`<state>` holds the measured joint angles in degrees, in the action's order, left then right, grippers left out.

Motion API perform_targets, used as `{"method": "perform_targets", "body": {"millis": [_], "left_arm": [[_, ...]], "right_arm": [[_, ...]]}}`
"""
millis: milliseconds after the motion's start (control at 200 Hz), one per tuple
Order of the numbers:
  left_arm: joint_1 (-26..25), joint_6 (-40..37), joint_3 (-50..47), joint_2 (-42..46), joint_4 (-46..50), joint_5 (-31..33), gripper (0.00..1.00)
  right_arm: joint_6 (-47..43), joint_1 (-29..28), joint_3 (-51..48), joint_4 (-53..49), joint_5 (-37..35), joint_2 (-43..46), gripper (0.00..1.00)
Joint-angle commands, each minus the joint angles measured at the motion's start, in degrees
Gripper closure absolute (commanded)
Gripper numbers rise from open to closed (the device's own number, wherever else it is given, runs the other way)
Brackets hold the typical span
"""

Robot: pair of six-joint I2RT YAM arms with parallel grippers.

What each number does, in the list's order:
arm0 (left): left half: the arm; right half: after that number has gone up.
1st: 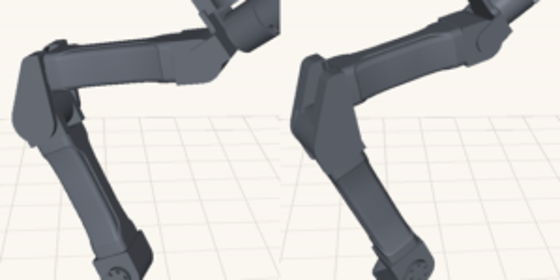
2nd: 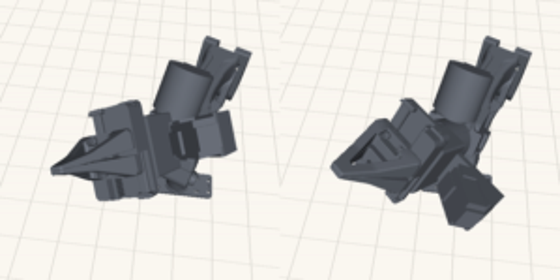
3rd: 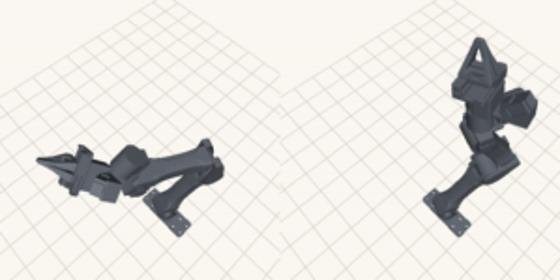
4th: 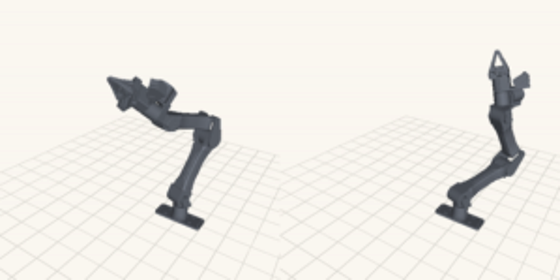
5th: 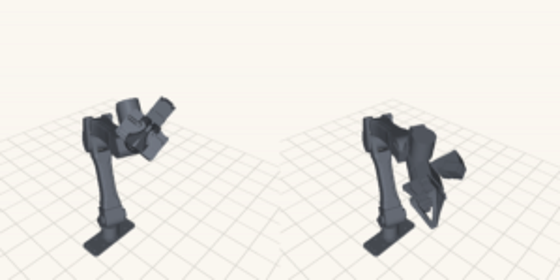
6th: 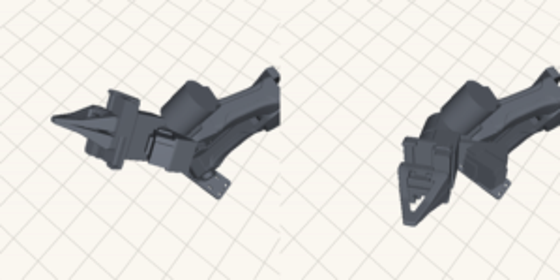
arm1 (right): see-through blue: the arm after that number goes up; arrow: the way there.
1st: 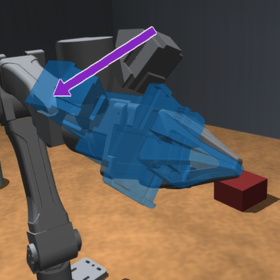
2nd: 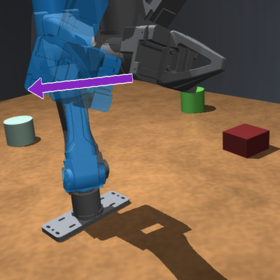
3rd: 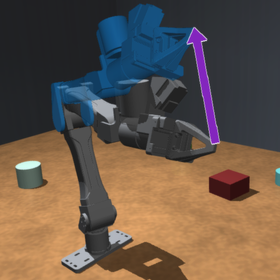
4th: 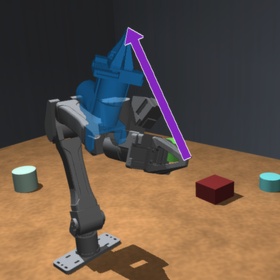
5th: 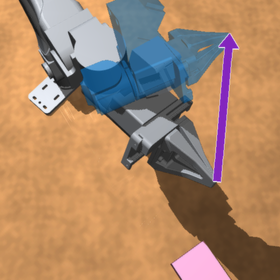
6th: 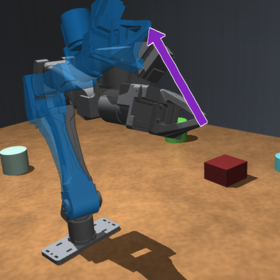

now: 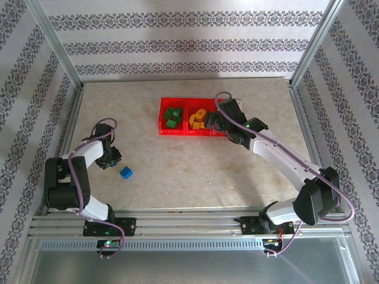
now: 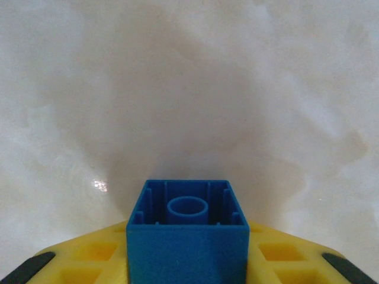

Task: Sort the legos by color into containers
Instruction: Pick up the lego from the middle-left of the table.

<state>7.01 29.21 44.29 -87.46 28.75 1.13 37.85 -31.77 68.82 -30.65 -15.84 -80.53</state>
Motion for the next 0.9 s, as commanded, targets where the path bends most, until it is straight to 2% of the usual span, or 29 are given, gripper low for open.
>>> {"method": "perform_targets", "body": {"millis": [0,260,555,729,894], "left_arm": [[0.38,0.84,0.12,-1.1,-5.15,-2.19,0.68],[0.38,0.41,-0.5,1.43,-5.29,-2.86,0.69],[-1.64,1.2,-0.05,9.33,-4.32,-7.32,0.69],[-7.68,3.77,2.44,13.4,-4.32,-8.26,0.69],[-17.77,5.97,7.57,12.11,-5.71,-5.97,0.69]], "right_arm": [[1.18,-0.65,-1.05,-0.99,-2.17,2.1,0.02],[1.35,-0.64,-1.78,-0.99,-2.42,2.49,0.02],[2.58,-1.54,-3.65,-0.97,-4.22,3.38,0.02],[3.71,-1.97,-5.74,-1.31,-6.3,5.04,0.02],[5.34,-2.16,-8.33,-2.48,-9.66,8.28,0.02]]}}
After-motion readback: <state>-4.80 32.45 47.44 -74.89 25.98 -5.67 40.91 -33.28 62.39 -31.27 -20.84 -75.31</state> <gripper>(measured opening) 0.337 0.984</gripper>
